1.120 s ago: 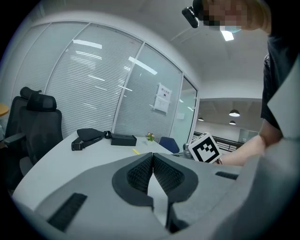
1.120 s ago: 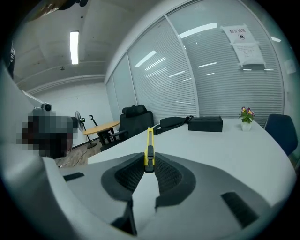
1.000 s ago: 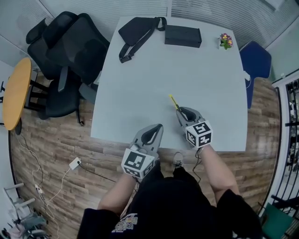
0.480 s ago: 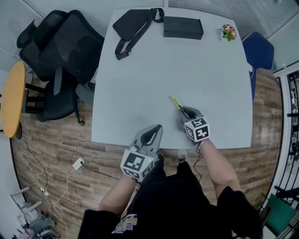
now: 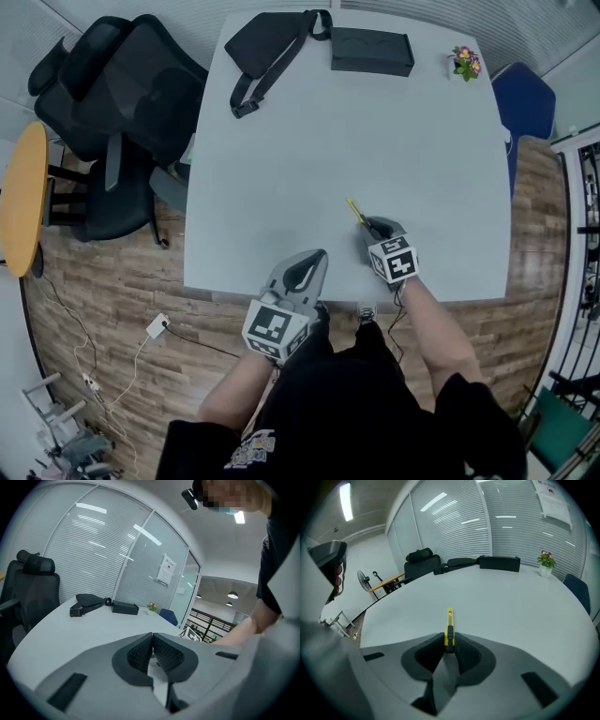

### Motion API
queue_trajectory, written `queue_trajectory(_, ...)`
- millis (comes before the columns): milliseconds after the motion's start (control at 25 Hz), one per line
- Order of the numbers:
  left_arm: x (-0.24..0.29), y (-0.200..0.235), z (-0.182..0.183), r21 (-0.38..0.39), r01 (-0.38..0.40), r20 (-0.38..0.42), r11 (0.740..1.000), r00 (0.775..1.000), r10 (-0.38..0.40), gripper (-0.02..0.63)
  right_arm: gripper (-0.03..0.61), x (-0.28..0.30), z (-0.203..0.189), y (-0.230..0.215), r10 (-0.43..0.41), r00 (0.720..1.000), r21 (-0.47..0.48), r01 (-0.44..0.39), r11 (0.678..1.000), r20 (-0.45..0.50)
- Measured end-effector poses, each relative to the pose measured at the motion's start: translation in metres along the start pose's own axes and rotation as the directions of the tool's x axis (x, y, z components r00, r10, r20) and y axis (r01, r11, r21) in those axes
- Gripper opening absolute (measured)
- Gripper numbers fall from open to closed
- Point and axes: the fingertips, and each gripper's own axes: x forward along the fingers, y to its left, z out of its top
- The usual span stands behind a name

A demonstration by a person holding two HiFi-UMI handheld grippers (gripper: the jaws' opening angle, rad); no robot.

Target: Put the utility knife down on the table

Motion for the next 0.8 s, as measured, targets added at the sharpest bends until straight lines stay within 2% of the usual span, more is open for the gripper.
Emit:
queue_trajectory(360, 0.002, -0.007, -0.001, 0.001, -0.007, -0.005, 1.0, 1.0, 0.007, 0.006, 0.075, 0.001, -0.002, 0.001, 0.017, 1.0, 0.0, -0.017, 1.0, -0.005)
queue_trajectory(520, 0.0, -0.011, 0.0, 0.009, -0.013, -0.003, 1.0, 1.0, 0.013, 0.006, 0.106, 0.001, -0.001, 0.004, 0.04, 0.999, -0.004, -0.04, 0.999, 0.0)
queue_trajectory(800, -0.002, -0.026, 0.006, 0.029, -0.026, 0.018, 0.999, 1.0, 0.026, 0.006, 0.1, -0.023, 0.02, 0.007, 0.06, 0.995, -0.021, -0.059, 0.998, 0.08)
